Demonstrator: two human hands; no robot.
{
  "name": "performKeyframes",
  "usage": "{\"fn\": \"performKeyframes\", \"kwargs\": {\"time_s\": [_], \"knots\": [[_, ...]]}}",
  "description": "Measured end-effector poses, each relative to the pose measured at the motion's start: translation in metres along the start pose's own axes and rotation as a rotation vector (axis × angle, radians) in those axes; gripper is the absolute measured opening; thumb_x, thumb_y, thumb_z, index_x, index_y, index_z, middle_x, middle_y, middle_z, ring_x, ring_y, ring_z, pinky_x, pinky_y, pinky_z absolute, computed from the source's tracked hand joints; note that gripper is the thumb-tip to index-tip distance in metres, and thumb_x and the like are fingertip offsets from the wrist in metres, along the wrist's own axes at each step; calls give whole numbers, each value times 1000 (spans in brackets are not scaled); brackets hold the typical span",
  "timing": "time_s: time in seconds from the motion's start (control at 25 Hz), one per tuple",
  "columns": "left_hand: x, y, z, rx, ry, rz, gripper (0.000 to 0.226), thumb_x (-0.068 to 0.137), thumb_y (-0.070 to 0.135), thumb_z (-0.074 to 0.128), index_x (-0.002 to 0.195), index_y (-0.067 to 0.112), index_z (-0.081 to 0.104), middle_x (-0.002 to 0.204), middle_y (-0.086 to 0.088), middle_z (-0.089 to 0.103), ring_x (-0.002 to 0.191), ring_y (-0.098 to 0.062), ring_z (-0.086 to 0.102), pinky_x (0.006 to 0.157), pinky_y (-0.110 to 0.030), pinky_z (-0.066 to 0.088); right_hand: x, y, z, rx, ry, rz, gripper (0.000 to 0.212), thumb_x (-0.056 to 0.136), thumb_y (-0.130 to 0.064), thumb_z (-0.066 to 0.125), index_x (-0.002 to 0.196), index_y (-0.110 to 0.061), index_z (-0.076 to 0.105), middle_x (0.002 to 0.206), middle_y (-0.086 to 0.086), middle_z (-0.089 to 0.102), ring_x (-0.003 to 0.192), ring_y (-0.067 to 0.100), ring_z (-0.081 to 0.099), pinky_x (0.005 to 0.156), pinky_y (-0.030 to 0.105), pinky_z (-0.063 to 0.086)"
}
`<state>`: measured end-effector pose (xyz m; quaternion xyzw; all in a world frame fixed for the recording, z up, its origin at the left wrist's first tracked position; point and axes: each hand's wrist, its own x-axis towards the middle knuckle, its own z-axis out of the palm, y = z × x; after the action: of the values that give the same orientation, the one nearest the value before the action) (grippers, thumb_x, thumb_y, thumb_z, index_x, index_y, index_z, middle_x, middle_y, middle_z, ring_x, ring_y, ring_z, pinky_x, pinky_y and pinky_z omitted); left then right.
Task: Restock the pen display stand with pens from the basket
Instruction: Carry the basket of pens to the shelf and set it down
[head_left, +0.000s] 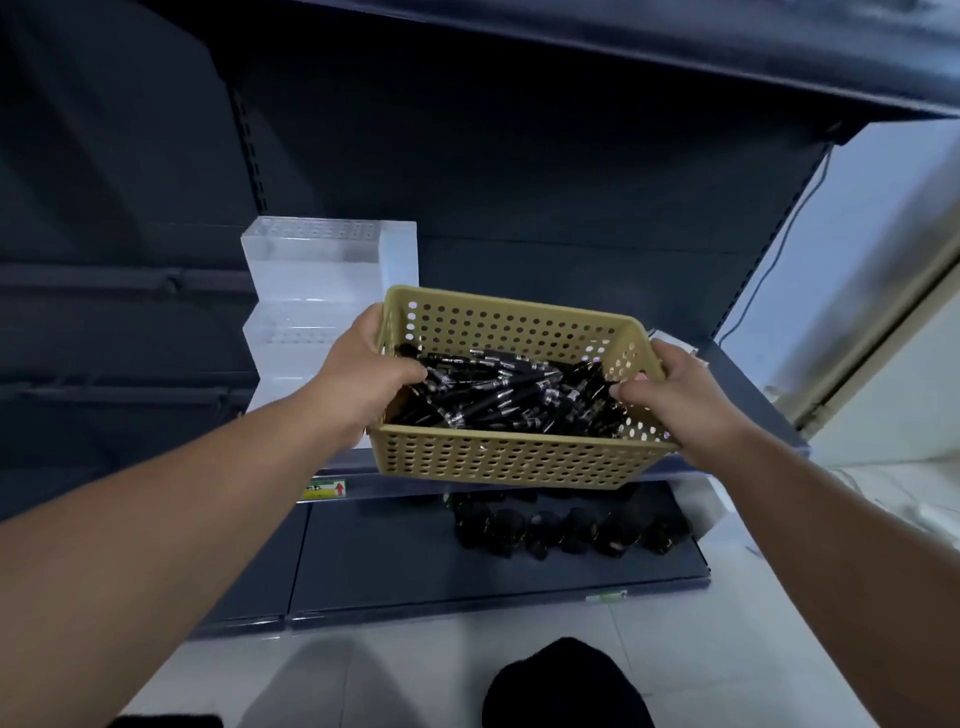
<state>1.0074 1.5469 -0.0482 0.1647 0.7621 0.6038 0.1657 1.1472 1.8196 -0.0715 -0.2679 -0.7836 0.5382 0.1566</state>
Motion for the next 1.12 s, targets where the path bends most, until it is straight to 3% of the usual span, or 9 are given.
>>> {"fn": "performKeyframes", "kwargs": {"time_s": [0.16, 0.2, 0.32, 0.44, 0.6, 0.72, 0.84, 0.92, 1.12], "knots": [[27, -17, 19, 26, 10, -45, 50, 80, -2, 62, 117, 31, 54, 104, 1, 67, 96, -20, 64, 86, -40, 52, 22, 21, 3, 32, 19, 80, 71, 66, -19, 81, 132, -24, 53, 116, 6, 68, 97, 30, 68, 87, 52, 55], [35, -20, 22, 33, 7, -57, 51, 80, -2, 62, 118, 31, 54, 104, 1, 66, 96, -21, 64, 86, -40, 52, 29, 26, 4, 25, 21, 96, 71, 67, -19, 80, 132, -24, 52, 117, 6, 67, 95, 29, 69, 86, 51, 56], [64, -29, 32, 50, -12, -81, 54, 80, -4, 59, 120, 32, 53, 106, 1, 66, 96, -22, 65, 84, -40, 53, 51, 38, 4, 16, 10, 85, 34, 79, -5, 72, 102, -27, 61, 95, 3, 71, 80, 22, 70, 75, 41, 58], [92, -40, 40, 50, -21, -104, 58, 80, -3, 60, 124, 35, 52, 108, 2, 66, 96, -20, 66, 80, -38, 54, 75, 50, 8, -1, 8, 73, 30, 81, -2, 70, 102, -23, 63, 85, 1, 71, 72, 17, 67, 67, 34, 54], [114, -53, 52, 24, 7, -86, 55, 84, -5, 58, 116, 38, 47, 96, 17, 60, 82, 2, 58, 61, -16, 44, 105, 63, 10, -33, 12, 69, 31, 79, -10, 73, 101, -29, 62, 90, 1, 70, 75, 18, 62, 72, 36, 51], [125, -62, 59, 29, 28, -66, 55, 84, -7, 56, 114, 38, 49, 93, 16, 62, 76, 5, 59, 51, -6, 42, 123, 69, 11, -40, 4, 53, 36, 78, -13, 73, 109, -26, 61, 93, 0, 69, 80, 17, 63, 69, 33, 49], [135, -72, 63, 39, 26, -70, 57, 83, -6, 57, 123, 33, 51, 99, 12, 66, 84, -2, 63, 55, -9, 45, 134, 75, 12, -66, 4, 51, 43, 78, -13, 74, 116, -25, 58, 98, -2, 69, 86, 17, 65, 68, 34, 50], [139, -77, 65, 50, 25, -70, 59, 83, -5, 57, 127, 33, 50, 102, 11, 66, 85, -2, 63, 56, -9, 44, 138, 79, 13, -75, 11, 55, 40, 78, -13, 74, 113, -25, 60, 95, -1, 70, 83, 19, 66, 71, 40, 54], [144, -93, 65, 65, 35, -93, 60, 82, -5, 58, 124, 36, 50, 104, 9, 66, 91, -8, 64, 67, -20, 46, 143, 91, 22, -85, 17, 59, 32, 78, -13, 73, 106, -23, 61, 95, 4, 70, 80, 22, 64, 71, 37, 51]]}}
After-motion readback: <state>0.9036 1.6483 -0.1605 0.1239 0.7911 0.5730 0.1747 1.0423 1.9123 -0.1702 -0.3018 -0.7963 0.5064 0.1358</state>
